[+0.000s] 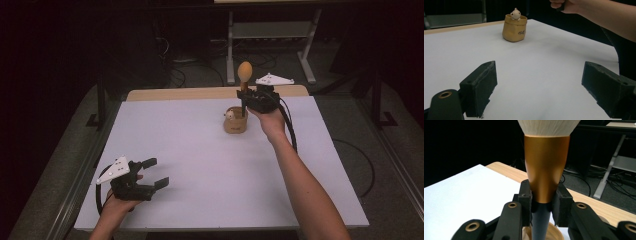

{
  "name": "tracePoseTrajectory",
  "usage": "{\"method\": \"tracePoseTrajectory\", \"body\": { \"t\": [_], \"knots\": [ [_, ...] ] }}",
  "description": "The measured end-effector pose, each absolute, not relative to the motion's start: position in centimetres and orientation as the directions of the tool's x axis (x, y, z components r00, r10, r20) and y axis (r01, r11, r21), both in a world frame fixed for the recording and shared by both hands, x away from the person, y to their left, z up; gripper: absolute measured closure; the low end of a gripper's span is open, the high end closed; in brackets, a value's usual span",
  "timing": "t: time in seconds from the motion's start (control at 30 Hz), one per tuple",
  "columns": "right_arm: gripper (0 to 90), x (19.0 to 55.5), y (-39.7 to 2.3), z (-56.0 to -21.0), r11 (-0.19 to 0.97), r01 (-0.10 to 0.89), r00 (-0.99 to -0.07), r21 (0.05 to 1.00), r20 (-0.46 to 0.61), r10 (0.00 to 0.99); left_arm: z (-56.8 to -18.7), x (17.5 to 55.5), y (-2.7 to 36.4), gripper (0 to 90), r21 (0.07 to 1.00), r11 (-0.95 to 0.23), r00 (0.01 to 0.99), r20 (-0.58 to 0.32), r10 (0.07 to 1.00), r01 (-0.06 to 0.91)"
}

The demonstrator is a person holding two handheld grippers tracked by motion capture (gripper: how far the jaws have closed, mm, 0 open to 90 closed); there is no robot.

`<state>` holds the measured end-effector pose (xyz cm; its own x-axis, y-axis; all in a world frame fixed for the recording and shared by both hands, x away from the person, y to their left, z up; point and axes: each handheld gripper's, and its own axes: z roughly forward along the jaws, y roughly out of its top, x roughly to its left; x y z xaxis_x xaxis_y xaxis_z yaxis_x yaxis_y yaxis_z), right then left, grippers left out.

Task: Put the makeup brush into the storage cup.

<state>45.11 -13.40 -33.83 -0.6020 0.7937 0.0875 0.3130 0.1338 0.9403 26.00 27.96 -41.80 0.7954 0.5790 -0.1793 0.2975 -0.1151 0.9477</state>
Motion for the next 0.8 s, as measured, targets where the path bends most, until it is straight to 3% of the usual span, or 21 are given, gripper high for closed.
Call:
{"method": "tracePoseTrajectory", "body": {
  "t": [0.8],
  "knots": [
    [71.4,47.0,-12.4,-35.9,0.161,0.336,-0.584,0.928,0.071,0.808,-41.8,26.0,28.0,12.5,0.949,-0.111,0.798,-0.179,0.576,0.293]
  ]
}}
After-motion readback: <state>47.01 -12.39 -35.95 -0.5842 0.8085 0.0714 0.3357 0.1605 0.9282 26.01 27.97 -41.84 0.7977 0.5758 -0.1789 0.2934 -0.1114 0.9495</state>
